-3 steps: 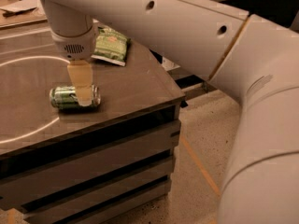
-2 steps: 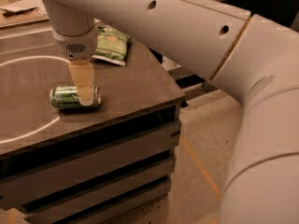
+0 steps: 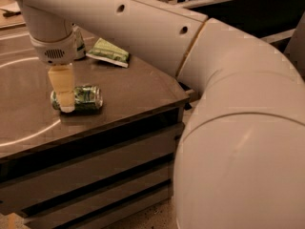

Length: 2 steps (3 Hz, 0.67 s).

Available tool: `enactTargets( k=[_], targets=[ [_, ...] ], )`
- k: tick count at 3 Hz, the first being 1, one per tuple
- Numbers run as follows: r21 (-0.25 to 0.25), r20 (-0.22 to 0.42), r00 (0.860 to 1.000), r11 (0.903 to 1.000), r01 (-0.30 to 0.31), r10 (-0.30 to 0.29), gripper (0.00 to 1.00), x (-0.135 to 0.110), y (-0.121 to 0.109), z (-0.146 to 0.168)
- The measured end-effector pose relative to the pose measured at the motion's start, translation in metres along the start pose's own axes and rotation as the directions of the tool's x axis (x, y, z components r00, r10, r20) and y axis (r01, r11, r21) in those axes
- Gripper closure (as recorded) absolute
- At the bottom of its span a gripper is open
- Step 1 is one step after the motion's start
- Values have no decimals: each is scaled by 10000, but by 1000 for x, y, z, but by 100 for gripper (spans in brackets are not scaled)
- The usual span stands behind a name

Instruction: Place green can upright

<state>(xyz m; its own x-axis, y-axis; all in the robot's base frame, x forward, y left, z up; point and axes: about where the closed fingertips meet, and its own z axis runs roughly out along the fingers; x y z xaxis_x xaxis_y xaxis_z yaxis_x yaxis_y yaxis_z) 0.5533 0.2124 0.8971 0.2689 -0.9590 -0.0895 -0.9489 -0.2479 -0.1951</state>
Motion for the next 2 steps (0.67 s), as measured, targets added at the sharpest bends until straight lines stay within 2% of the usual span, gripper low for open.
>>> enactTargets(
  k=[1,2],
  targets=[
    [-325,-166,9999,9995,-34,29,0,-17,1,17],
    [-651,-360,9983,9967,-486,463,0,-27,4,32]
  ],
)
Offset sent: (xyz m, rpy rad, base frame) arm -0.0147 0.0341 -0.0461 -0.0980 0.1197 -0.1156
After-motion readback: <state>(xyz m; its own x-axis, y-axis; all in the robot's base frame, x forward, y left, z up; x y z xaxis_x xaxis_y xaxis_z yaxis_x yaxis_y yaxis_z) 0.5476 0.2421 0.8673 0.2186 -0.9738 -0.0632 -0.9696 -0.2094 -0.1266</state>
